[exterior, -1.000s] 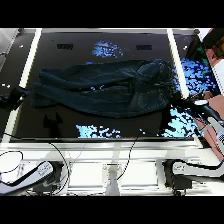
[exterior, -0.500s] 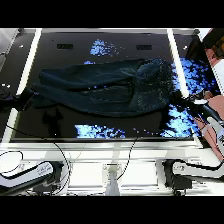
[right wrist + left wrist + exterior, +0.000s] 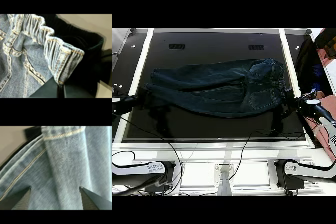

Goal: Fold the clothes and pants, and hang the long-sleeved shirts on hangers.

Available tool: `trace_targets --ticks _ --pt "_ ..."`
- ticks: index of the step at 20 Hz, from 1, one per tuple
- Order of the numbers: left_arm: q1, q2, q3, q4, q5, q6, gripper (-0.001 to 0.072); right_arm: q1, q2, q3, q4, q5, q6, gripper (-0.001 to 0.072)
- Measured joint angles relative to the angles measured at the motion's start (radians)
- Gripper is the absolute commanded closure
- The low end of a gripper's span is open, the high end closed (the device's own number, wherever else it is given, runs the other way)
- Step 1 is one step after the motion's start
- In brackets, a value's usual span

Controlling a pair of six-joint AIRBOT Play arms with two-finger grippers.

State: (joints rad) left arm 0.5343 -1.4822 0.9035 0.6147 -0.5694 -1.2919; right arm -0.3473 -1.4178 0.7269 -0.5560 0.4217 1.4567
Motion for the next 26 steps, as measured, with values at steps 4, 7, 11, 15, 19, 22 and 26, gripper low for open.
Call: trace_targets --ticks 4,7,11,15,19,22,26 --pt "-0.047 -0.036 0.0 -0.151 0.094 0.103 0.023 0.0 0.0 0.0 0.001 0.002 0.0 0.0675" --pt "-0.083 -0.069 0.008 -0.196 0.159 0.132 0.0681 0.0 0.0 0.0 0.001 0.003 0.0 0.0675" --pt "-0.103 -0.096 0.06 -0.216 0.18 0.148 0.0692 0.0 0.0 0.01 0.0 0.011 -0.001 0.0675" --pt "-0.107 -0.103 0.214 -0.221 0.142 0.152 0.0693 0.0 0.0 0.088 -0.002 0.039 -0.034 0.0676" --pt "-0.1 -0.104 0.428 -0.217 -0.003 0.155 0.0694 0.0 0.007 0.189 -0.045 0.082 -0.055 0.0677" --pt "-0.068 -0.075 0.542 -0.111 -0.179 0.139 0.0695 -0.003 0.042 0.222 -0.109 0.11 -0.058 0.0676" --pt "0.004 0.012 0.595 0.269 -0.406 0.021 0.0693 -0.008 0.121 0.236 -0.247 0.203 -0.056 0.0677"
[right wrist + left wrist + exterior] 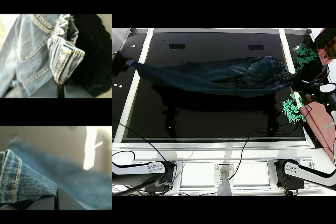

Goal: Fold the clothes and pants, and hang the long-sleeved shirts on hangers.

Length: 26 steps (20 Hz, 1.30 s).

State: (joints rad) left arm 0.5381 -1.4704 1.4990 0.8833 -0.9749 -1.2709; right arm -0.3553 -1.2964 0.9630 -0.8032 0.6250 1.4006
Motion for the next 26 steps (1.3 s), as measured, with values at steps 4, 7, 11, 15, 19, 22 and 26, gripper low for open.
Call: trace_targets --ticks 4,7,11,15,19,22,26 --pt "0.074 0.036 -0.031 0.328 -0.238 -0.058 0.0694 -0.001 0.055 0.002 -0.176 0.168 0.033 0.0677" --pt "0.11 0.041 -0.141 0.463 -0.324 -0.07 0.0694 -0.001 0.068 -0.021 -0.305 0.281 0.122 0.0677" --pt "0.128 0.043 -0.283 0.587 -0.349 -0.081 0.0693 -0.001 0.08 -0.066 -0.436 0.429 0.217 0.0677" --pt "0.133 0.032 -0.357 0.636 -0.346 -0.083 0.0693 -0.001 0.092 -0.108 -0.491 0.551 0.249 0.0676" --pt "0.134 0.009 -0.378 0.668 -0.346 -0.087 0.0691 -0.001 0.096 -0.126 -0.523 0.649 0.258 0.067" --pt "0.134 0.0 -0.383 0.677 -0.346 -0.087 0.0007 -0.001 0.097 -0.13 -0.535 0.692 0.261 -0.0004" --pt "0.134 -0.003 -0.376 0.681 -0.342 -0.076 0.0006 -0.001 0.097 -0.121 -0.536 0.72 0.261 0.0016"
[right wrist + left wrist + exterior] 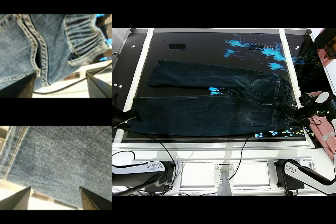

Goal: Fold the clothes and pants, and hang the long-sleeved shirts on hangers.

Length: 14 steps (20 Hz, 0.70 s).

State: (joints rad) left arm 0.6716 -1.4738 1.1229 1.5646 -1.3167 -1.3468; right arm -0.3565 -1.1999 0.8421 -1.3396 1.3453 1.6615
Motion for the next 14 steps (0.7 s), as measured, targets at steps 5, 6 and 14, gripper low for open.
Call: trace_targets --ticks 5,6,14 --pt "-0.007 -0.001 0.122 0.001 0.01 -0.006 0.0009 0.0 0.0 0.116 -0.006 0.005 -0.018 0.0027" --pt "-0.011 -0.001 0.155 0.0 0.012 -0.02 0.0008 0.0 0.0 0.151 -0.011 -0.017 -0.024 0.0066" --pt "-0.089 -0.001 0.271 -0.129 0.085 -0.095 0.0008 -0.104 -0.137 0.344 0.096 -0.24 -0.101 0.0315"
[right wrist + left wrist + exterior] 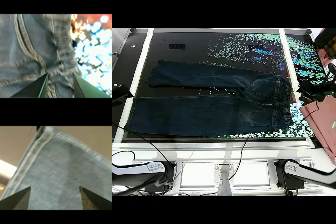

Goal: Fold the clothes and pants, and hang the long-sleeved shirts on hangers.

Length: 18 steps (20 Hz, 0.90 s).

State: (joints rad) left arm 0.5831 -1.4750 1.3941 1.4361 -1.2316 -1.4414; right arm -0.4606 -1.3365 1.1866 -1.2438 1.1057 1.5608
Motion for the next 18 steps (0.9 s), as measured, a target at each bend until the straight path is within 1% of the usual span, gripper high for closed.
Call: trace_targets --ticks 1,3,4,7,11,13,16,17,18 --pt "-0.016 0.0 0.003 -0.008 0.01 -0.003 0.0008 -0.031 -0.04 0.016 0.056 0.008 -0.043 0.0264" --pt "-0.052 -0.002 0.006 -0.019 0.042 -0.008 0.0007 -0.089 -0.125 0.038 0.164 0.029 -0.133 0.025" --pt "-0.074 -0.004 0.008 -0.024 0.057 -0.008 0.0007 -0.111 -0.166 0.045 0.205 0.026 -0.17 0.0231" --pt "-0.144 -0.019 0.009 -0.029 0.112 -0.01 0.0007 -0.146 -0.28 0.056 0.278 0.016 -0.275 0.0148" --pt "-0.231 -0.051 0.009 -0.034 0.194 -0.032 0.0007 -0.16 -0.42 0.103 0.329 -0.011 -0.355 0.0148" --pt "-0.263 -0.069 0.009 -0.034 0.23 -0.064 0.0007 -0.16 -0.482 0.155 0.373 0.029 -0.375 0.0148" --pt "-0.288 -0.101 0.009 -0.037 0.263 -0.128 0.0007 -0.148 -0.548 0.222 0.388 0.062 -0.393 0.0148" --pt "-0.292 -0.111 0.01 -0.046 0.267 -0.143 0.0007 -0.143 -0.563 0.236 0.393 0.066 -0.398 0.0194" --pt "-0.295 -0.122 0.01 -0.056 0.272 -0.156 0.0007 -0.136 -0.579 0.248 0.398 0.07 -0.401 0.0192"
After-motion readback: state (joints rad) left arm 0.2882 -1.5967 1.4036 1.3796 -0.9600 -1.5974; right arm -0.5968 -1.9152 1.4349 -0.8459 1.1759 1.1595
